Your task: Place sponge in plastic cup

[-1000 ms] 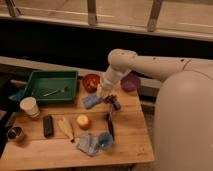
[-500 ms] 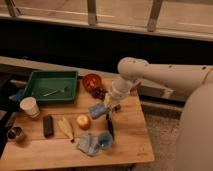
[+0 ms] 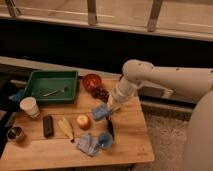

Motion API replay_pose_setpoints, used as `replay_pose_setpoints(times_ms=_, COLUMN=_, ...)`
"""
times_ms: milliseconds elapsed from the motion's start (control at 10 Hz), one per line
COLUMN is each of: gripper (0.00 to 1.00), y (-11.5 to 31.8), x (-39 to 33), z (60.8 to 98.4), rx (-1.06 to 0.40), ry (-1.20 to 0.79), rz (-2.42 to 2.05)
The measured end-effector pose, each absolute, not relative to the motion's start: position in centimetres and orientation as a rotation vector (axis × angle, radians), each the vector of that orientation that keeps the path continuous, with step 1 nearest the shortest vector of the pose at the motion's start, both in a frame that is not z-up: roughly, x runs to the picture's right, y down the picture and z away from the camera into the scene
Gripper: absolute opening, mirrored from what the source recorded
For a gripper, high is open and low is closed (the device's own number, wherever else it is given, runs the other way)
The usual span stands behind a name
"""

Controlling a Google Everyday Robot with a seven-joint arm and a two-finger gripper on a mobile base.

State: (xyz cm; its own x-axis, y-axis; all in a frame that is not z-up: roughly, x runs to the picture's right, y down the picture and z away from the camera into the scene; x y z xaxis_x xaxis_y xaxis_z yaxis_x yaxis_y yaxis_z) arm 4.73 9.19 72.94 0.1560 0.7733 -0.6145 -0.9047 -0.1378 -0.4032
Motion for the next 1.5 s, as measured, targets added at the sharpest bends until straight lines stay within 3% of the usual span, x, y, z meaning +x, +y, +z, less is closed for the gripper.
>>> replay_pose_setpoints(times_ms=600, gripper=0.00, y=9.9, x=4.6, z=72.5, rx=-0.895, ry=0.198, rz=1.448)
replay_pose_setpoints(times_ms=1100, gripper=0.00, y=15.5, x=5.8, z=68.7, rx=-0.900, ry=0.219, rz=1.485)
replay_pose_setpoints(times_ms=1500, gripper=0.00, y=18.2, x=4.9, z=68.4, rx=-0.942, ry=0.226, rz=1.494)
